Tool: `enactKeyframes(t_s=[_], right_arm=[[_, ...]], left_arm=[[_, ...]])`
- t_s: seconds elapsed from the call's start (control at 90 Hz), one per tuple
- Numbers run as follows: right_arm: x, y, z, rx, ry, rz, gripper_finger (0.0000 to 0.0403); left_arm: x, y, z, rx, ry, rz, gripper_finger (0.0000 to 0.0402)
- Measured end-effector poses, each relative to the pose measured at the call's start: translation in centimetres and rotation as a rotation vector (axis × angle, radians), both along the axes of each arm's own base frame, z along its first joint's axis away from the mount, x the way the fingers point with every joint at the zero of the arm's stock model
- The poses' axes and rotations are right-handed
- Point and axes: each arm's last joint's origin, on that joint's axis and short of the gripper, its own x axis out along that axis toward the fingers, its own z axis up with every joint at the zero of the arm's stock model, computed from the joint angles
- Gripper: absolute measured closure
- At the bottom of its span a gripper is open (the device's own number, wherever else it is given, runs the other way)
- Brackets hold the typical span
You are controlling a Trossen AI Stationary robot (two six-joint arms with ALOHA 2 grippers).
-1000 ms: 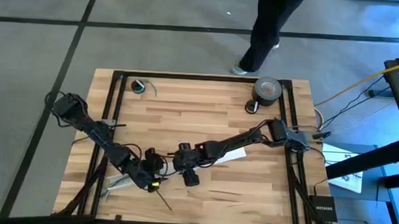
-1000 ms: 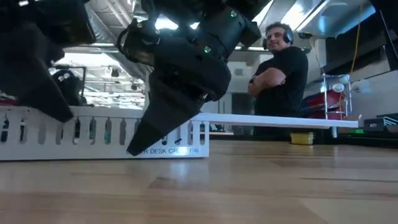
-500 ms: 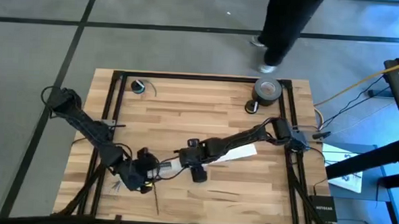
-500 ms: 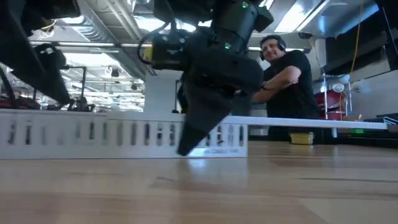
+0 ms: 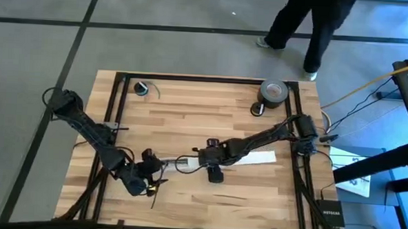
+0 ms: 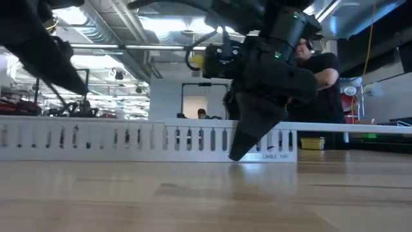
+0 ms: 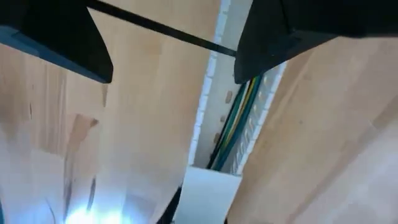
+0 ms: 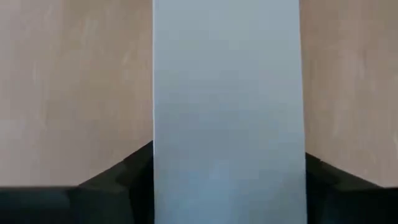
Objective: Ziptie cables
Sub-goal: Close the white cable duct
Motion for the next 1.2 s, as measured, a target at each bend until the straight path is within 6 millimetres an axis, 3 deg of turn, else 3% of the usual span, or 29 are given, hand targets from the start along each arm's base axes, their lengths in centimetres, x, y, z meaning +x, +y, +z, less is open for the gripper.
enactKeyframes(t_s=[0.178,0.444,0.633,1.0,1.089,1.2], right_arm=[[0.0,0.0,-0.1,0.017,-0.017,-0.023,0.0161],[0.5,-0.3,0.2,0.095,-0.017,-0.022,0.0076],[0.4,-0.5,2.6,0.112,-0.087,-0.026,0.0048],[-1.3,-0.9,7.5,0.093,-0.180,-0.040,0.0045],[-1.7,-0.7,7.1,0.105,-0.222,-0.031,0.0045],[-2.2,-0.6,5.1,0.134,-0.290,-0.044,0.0045]], left_arm=[[0.7,1.0,0.0,0.041,0.013,0.012,0.0082],[1.7,2.3,0.0,-0.002,0.003,0.102,0.0082],[2.5,2.6,0.3,0.015,-0.020,0.045,0.0082],[3.6,3.5,0.5,0.073,-0.013,-0.067,0.0082],[3.7,3.7,0.3,0.095,0.000,-0.083,0.0082],[3.8,3.6,0.0,0.108,0.016,-0.098,0.0082]])
